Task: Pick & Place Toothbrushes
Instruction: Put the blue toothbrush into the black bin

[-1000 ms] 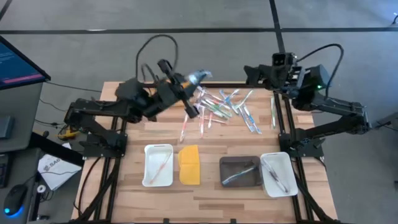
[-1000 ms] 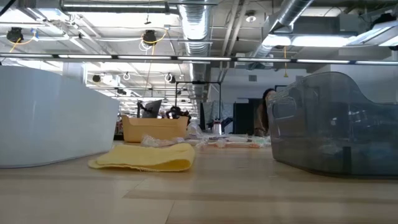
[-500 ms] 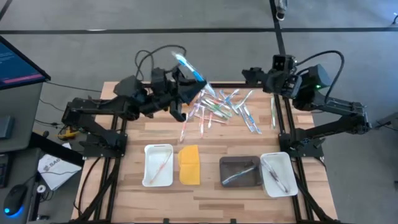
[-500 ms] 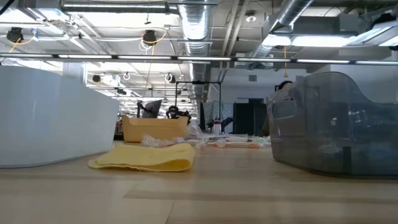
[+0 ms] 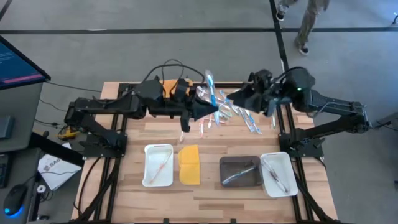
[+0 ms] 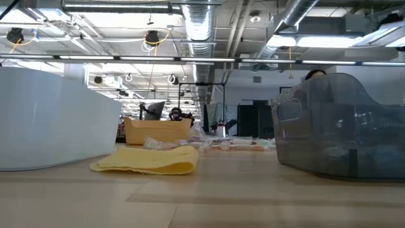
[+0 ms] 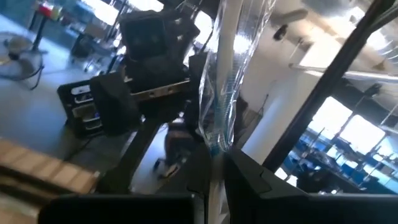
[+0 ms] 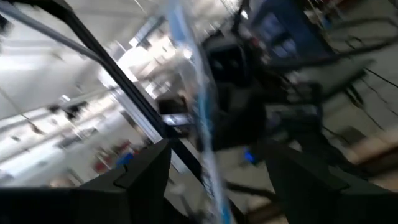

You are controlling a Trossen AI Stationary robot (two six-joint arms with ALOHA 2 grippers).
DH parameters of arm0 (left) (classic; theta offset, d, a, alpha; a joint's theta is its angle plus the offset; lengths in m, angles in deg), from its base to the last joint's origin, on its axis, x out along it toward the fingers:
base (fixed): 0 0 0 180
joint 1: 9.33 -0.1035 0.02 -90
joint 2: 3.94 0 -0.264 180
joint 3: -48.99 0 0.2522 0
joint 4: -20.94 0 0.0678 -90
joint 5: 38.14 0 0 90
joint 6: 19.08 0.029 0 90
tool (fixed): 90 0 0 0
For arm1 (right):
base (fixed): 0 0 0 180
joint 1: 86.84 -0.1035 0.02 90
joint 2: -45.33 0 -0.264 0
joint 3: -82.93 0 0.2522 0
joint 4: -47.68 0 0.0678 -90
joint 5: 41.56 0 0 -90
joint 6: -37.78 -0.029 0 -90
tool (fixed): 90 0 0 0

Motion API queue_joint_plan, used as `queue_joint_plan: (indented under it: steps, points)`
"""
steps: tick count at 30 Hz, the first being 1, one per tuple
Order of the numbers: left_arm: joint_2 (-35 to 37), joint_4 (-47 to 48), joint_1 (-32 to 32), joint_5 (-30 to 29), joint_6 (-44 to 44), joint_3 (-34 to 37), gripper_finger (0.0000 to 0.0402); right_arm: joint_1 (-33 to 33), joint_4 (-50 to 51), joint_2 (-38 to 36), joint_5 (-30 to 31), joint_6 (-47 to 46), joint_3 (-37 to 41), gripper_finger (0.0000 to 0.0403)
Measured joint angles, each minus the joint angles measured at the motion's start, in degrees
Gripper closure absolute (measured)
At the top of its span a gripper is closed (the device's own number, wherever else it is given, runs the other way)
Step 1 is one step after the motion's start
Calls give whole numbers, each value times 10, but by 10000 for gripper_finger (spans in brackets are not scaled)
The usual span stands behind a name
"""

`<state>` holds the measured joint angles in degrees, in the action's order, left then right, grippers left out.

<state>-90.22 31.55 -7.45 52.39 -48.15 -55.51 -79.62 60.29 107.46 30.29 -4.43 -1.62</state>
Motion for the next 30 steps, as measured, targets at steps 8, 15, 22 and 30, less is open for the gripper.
queue_joint_plan:
  steps: [8, 15, 22, 30]
  points:
    - [-10, 46, 0, 0, -15, 0, 382, -13, 61, 0, 44, 48, 0, 148]
    - [-43, 47, 0, 27, -45, 0, 382, -13, 56, 0, 61, 65, 0, 148]
    - [-62, 25, -4, 23, -47, 0, 382, -14, 74, 0, 62, 67, 0, 148]
    - [-62, 13, -17, 19, -47, 0, 382, -24, 101, 0, 89, 68, 0, 148]
